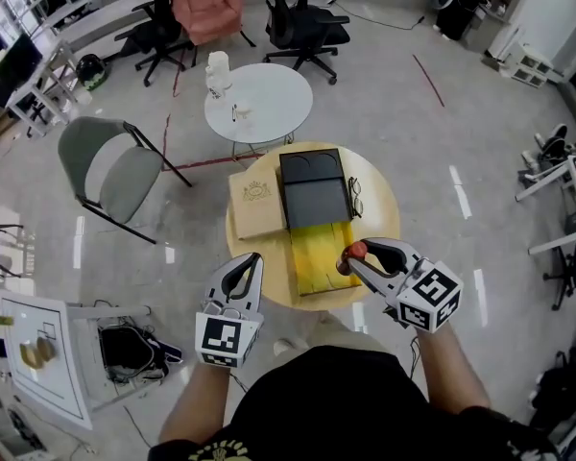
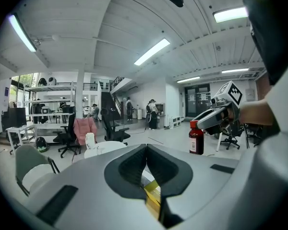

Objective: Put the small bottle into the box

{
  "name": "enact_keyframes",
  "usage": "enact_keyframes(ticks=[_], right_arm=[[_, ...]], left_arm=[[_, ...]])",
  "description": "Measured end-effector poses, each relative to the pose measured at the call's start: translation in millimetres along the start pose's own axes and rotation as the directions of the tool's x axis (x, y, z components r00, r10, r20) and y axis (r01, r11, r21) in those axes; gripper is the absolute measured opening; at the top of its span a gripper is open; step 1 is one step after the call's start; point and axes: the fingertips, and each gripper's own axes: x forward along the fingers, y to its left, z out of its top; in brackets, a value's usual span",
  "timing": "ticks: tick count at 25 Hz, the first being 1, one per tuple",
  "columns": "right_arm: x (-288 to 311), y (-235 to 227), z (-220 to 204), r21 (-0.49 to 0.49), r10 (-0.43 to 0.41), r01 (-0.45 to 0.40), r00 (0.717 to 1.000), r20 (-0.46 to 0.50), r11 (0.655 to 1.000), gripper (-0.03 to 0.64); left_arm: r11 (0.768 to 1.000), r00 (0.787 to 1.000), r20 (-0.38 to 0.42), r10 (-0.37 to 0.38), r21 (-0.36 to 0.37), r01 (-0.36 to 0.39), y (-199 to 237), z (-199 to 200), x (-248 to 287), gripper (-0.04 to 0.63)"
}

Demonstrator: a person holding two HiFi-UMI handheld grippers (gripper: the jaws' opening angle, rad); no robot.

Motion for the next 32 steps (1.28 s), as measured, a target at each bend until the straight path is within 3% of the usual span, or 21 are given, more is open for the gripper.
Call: enact_keyframes(ticks=[19, 32], right_arm=[[43, -45, -69, 0.104, 0.025, -0.014, 0.994, -0.108, 0.995, 0.150], [80, -65, -145, 0.114, 0.032, -0.005, 0.973, -0.230, 0.993, 0.150]], left_arm=[[0.998, 0.994, -0.088, -0.057, -0.008, 0.057, -7, -40, 66, 0.018], [0.998, 0.987, -0.150, -0.061, -0.022, 0.058, -6, -79, 81, 0.018]])
